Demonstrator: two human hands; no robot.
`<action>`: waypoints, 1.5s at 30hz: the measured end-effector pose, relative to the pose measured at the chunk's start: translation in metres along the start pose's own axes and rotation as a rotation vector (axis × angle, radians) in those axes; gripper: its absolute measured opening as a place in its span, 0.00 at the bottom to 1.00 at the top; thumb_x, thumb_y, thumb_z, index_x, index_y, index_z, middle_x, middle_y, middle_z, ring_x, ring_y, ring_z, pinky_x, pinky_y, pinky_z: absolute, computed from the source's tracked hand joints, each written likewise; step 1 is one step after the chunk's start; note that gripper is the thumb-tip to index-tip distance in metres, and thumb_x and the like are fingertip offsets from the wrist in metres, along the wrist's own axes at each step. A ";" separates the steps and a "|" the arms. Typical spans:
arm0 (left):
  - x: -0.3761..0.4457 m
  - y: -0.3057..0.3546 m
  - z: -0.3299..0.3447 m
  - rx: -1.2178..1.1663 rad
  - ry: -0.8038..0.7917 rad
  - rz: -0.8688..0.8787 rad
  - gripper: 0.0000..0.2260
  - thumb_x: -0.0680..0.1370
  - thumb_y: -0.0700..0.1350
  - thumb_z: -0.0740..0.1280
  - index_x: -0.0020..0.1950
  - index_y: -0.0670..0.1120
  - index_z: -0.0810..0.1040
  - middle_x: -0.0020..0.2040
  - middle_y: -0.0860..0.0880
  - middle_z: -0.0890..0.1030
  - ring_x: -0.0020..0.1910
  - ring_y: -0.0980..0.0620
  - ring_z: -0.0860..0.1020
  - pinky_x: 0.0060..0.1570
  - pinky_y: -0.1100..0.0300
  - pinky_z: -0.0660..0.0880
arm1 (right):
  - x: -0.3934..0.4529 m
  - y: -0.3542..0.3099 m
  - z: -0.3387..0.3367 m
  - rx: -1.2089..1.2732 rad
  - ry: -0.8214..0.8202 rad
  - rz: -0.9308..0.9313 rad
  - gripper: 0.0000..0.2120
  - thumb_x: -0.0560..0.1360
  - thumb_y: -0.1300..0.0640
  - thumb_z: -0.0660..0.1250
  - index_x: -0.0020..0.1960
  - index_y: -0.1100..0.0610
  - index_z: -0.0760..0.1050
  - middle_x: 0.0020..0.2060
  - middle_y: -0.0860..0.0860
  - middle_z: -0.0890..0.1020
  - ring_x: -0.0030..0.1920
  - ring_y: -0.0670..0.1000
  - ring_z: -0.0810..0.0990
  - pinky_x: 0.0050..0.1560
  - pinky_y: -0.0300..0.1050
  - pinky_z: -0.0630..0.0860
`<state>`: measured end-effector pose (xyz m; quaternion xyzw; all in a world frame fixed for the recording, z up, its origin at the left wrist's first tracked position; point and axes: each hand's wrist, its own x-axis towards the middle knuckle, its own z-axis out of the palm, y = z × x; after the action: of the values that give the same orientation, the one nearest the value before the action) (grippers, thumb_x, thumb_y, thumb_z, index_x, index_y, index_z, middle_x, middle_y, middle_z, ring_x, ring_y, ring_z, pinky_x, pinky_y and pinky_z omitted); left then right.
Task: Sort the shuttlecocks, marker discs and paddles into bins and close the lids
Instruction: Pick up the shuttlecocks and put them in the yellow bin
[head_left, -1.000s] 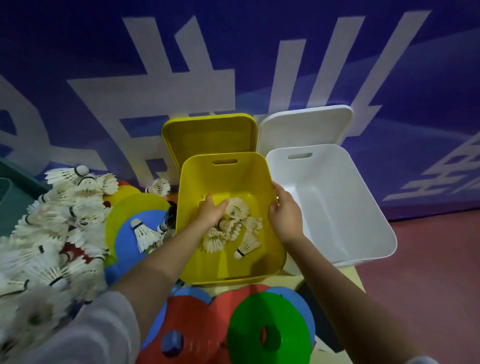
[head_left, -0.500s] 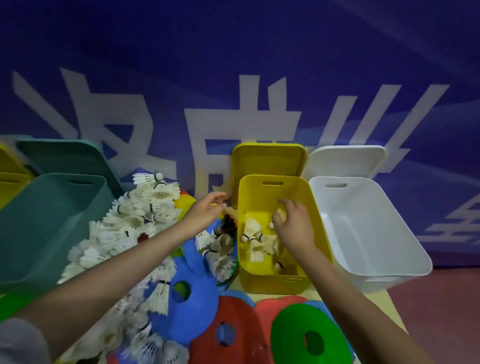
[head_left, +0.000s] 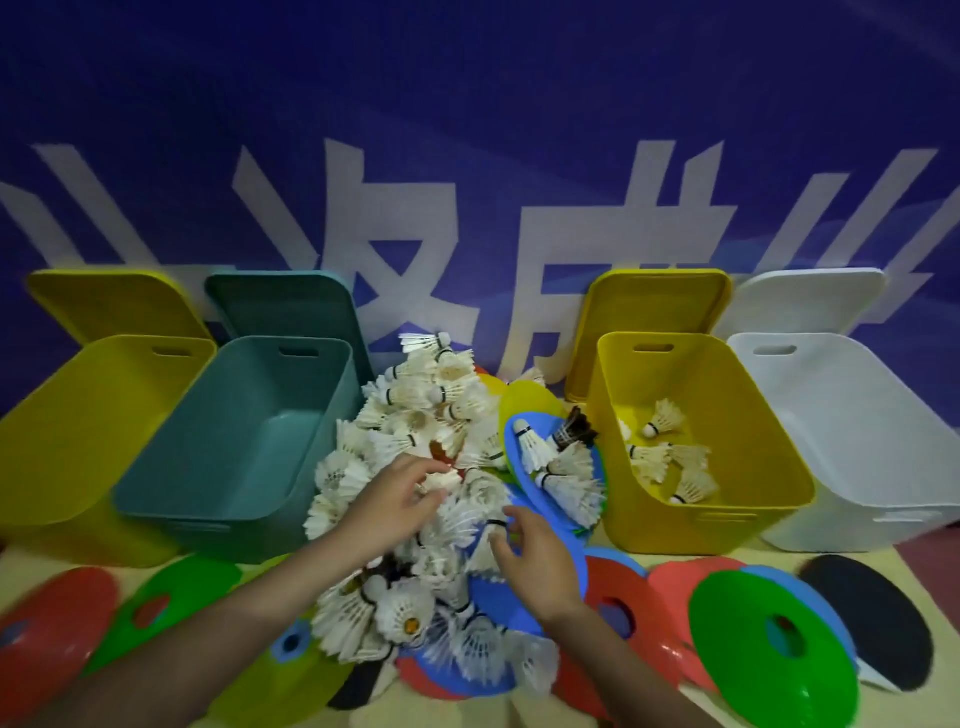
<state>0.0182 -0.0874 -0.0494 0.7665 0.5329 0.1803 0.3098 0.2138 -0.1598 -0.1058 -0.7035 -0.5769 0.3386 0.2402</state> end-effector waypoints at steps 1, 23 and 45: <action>-0.008 -0.007 0.001 0.051 -0.015 0.019 0.17 0.77 0.54 0.66 0.65 0.56 0.72 0.59 0.57 0.70 0.57 0.59 0.72 0.55 0.65 0.70 | -0.002 0.000 0.011 -0.023 0.013 0.031 0.25 0.79 0.44 0.59 0.73 0.51 0.62 0.66 0.51 0.72 0.63 0.50 0.73 0.59 0.48 0.73; 0.005 -0.016 0.022 -0.254 0.113 0.001 0.34 0.73 0.57 0.71 0.75 0.58 0.58 0.72 0.53 0.68 0.69 0.52 0.67 0.63 0.56 0.70 | 0.014 -0.023 0.013 0.363 0.245 0.323 0.21 0.76 0.57 0.64 0.69 0.54 0.68 0.42 0.51 0.76 0.33 0.51 0.72 0.32 0.44 0.68; 0.100 0.125 0.066 -0.472 0.002 0.076 0.29 0.70 0.64 0.68 0.69 0.62 0.64 0.54 0.51 0.76 0.48 0.48 0.77 0.48 0.51 0.79 | 0.043 0.032 -0.185 0.525 0.659 0.020 0.11 0.78 0.59 0.61 0.60 0.53 0.74 0.37 0.51 0.77 0.30 0.39 0.72 0.30 0.34 0.68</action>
<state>0.1834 -0.0432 -0.0205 0.6922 0.4470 0.3121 0.4729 0.3781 -0.1152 -0.0164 -0.6947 -0.3566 0.2332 0.5795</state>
